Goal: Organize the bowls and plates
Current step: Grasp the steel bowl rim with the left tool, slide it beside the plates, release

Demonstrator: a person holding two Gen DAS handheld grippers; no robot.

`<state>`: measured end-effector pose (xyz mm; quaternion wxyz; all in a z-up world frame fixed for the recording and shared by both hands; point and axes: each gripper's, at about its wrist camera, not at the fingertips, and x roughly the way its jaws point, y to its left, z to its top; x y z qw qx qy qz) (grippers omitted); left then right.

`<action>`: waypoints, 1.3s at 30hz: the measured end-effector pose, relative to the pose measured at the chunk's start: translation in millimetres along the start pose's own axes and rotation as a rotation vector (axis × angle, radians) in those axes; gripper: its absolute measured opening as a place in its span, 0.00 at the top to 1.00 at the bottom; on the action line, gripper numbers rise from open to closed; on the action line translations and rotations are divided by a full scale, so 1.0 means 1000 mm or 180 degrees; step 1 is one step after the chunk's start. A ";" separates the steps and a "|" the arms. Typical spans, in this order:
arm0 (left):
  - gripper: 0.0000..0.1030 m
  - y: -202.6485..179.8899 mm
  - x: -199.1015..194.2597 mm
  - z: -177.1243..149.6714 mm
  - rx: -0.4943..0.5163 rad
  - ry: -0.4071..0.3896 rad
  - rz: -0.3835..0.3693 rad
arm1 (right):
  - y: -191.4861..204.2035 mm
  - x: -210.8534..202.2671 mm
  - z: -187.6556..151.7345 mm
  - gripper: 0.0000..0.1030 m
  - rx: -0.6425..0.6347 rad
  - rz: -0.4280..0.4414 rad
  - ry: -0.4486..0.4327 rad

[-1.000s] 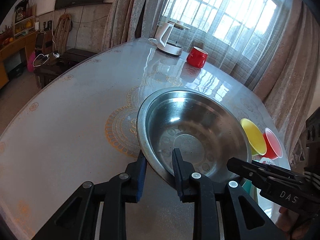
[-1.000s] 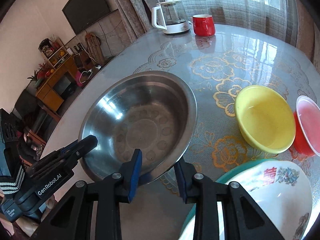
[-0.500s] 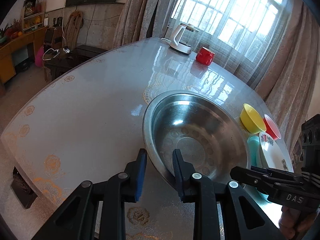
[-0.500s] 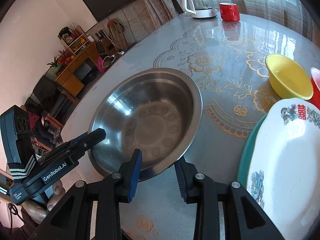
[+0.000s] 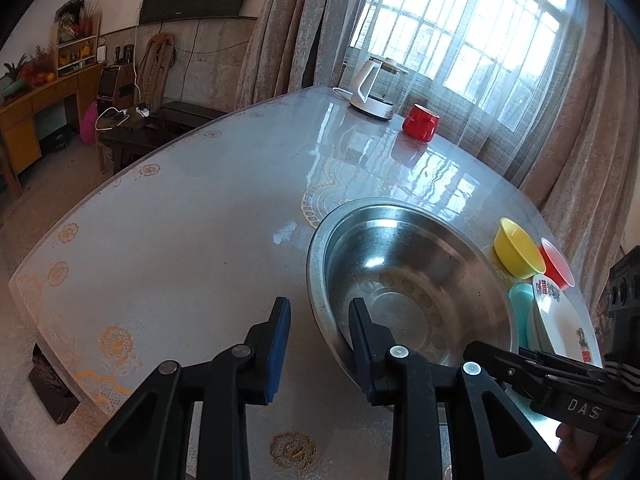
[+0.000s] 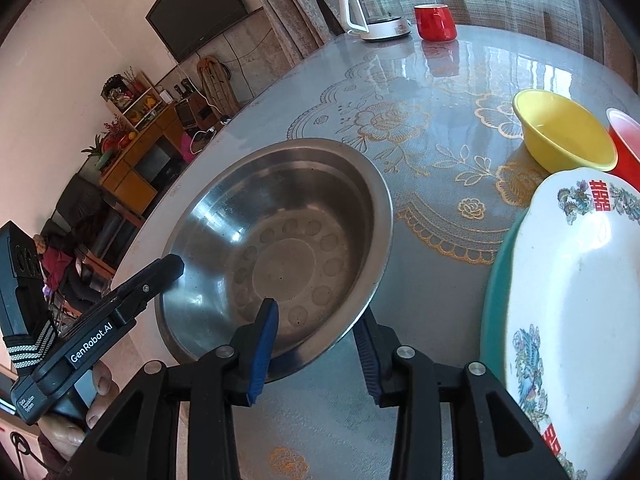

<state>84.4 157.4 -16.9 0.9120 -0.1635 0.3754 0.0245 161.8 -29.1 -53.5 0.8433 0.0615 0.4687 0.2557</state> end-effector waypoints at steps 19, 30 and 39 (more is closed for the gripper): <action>0.77 -0.011 0.001 0.002 0.0255 -0.0041 0.0305 | 0.008 -0.015 -0.010 0.55 -0.0325 0.0022 -0.0094; 0.72 -0.018 -0.015 0.016 0.0256 -0.0194 0.0356 | 0.004 -0.043 -0.023 0.51 -0.0493 -0.0049 -0.0226; 0.66 -0.040 -0.020 0.021 0.0365 -0.0241 0.0225 | 0.012 -0.052 -0.040 0.51 -0.0746 0.0185 -0.0141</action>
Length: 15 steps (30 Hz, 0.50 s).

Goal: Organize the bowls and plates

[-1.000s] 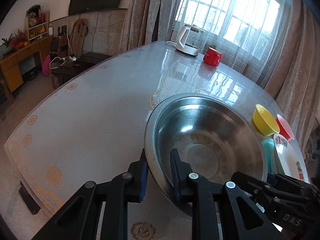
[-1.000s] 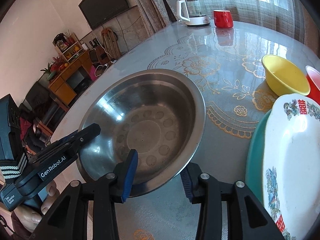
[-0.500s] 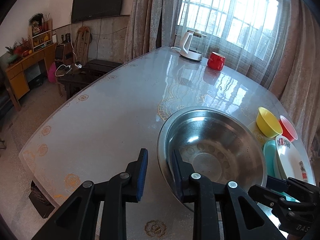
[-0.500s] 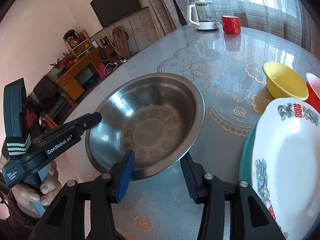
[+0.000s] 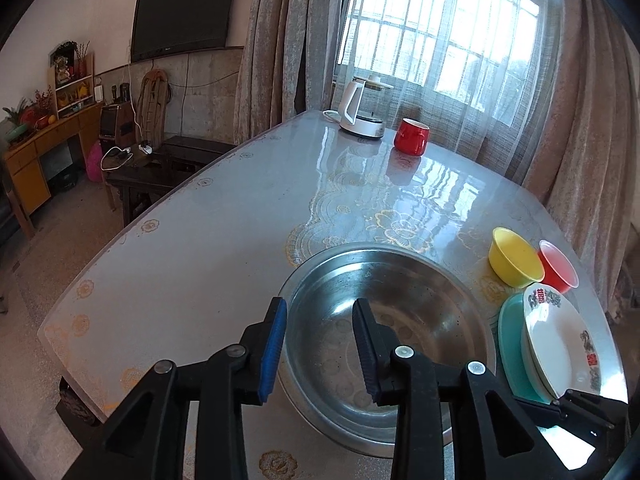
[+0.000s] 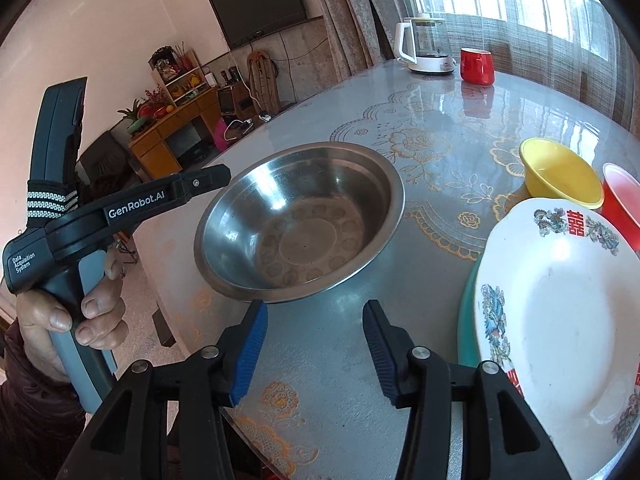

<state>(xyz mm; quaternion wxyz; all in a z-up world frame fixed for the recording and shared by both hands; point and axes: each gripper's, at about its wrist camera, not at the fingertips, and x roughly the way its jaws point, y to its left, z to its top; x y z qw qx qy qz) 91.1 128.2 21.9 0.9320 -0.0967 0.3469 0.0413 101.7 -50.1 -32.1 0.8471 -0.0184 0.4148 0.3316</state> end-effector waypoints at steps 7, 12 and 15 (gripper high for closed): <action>0.64 -0.016 0.002 0.009 0.0014 0.0065 -0.0107 | -0.006 -0.034 -0.001 0.51 0.0055 0.0419 -0.0250; 0.64 -0.034 0.005 0.022 0.0036 0.0094 -0.0188 | -0.048 -0.065 0.012 0.51 0.0529 0.0233 -0.0544; 0.64 -0.048 0.010 0.028 0.0097 0.0128 -0.0354 | -0.079 -0.079 0.020 0.51 0.0867 0.0038 -0.0666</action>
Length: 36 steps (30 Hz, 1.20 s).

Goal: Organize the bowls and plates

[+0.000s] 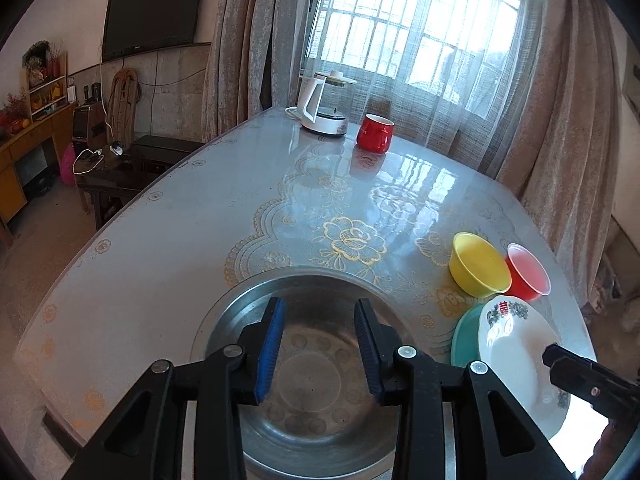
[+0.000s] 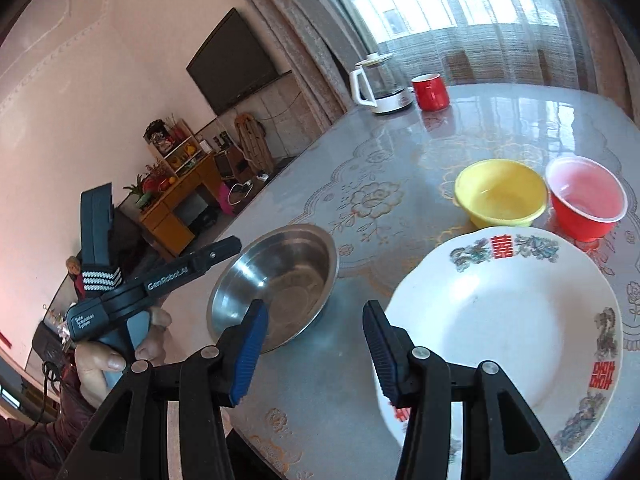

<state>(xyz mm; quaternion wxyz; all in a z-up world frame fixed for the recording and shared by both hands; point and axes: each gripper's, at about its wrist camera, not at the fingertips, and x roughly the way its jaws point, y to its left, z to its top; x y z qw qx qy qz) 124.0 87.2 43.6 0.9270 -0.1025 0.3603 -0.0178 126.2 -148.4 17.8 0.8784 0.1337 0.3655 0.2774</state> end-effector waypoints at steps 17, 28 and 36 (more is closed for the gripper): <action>0.55 -0.090 0.087 0.042 0.0180 0.0544 -0.0689 | -0.143 0.037 0.065 0.74 0.1579 -0.0829 -0.0111; 0.65 -0.137 0.152 0.057 0.0136 0.0860 -0.0834 | -0.165 0.059 0.070 0.74 0.1686 -0.0895 -0.0009; 0.88 -0.154 0.182 0.047 0.0201 0.0985 -0.0792 | -0.162 0.070 0.072 0.87 0.1483 -0.0966 0.0060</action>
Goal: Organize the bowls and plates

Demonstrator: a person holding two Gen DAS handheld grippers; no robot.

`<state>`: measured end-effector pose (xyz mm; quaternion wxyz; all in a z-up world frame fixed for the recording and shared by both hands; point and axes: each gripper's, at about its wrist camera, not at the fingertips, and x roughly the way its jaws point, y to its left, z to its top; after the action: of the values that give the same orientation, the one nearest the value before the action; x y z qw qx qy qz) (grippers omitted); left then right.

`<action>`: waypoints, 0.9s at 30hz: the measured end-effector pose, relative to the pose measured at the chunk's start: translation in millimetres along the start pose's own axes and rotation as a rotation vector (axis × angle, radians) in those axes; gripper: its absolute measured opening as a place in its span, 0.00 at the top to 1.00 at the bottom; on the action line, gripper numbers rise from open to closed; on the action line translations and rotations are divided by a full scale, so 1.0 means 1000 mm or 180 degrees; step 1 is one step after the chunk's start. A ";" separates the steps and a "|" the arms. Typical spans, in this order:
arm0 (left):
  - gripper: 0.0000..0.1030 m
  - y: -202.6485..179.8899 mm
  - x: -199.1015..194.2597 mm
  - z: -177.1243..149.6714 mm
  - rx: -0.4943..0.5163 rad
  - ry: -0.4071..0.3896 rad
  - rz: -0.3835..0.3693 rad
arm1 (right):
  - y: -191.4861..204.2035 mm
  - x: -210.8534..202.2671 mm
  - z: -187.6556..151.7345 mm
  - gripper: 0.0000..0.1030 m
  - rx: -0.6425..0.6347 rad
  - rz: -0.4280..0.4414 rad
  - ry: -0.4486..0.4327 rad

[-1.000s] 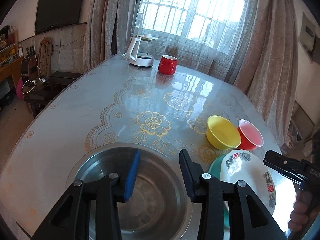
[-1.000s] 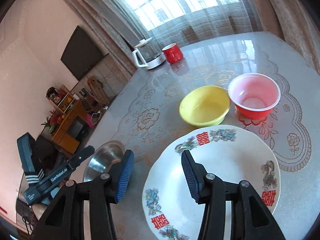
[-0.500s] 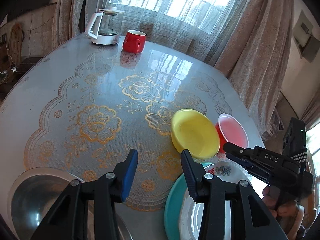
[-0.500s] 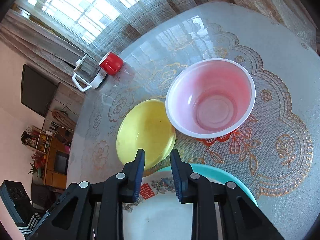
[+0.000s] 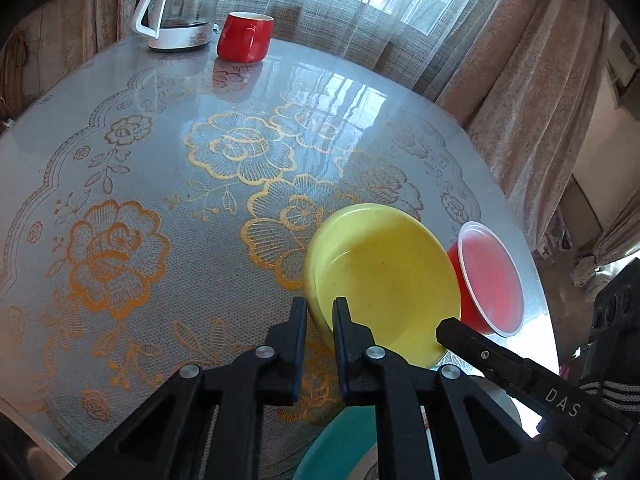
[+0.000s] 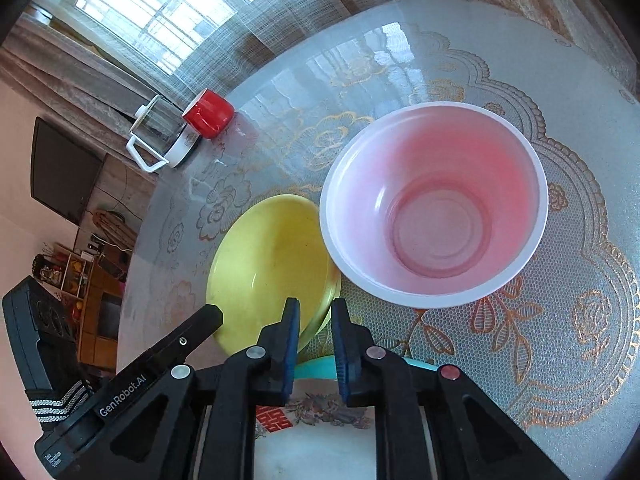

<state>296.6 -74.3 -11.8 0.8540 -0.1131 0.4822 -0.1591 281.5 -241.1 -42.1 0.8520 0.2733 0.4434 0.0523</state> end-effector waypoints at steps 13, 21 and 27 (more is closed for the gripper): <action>0.87 0.031 -0.072 -0.020 -0.0110 -0.0373 0.0074 | 0.043 -0.016 -0.018 0.87 -0.0397 0.0313 -0.0031; 0.87 0.056 -0.123 -0.051 -0.0146 -0.0595 0.0199 | 0.078 -0.025 -0.048 0.87 -0.0614 0.0571 0.0037; 0.86 0.081 -0.153 -0.080 -0.0248 -0.0690 0.0254 | 0.103 -0.027 -0.074 0.87 -0.0803 0.0700 0.0151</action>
<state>167.0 56.0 39.7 0.9018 -0.1435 0.3970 -0.0929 223.3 -131.9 -4.0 0.8580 0.2098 0.4207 0.2069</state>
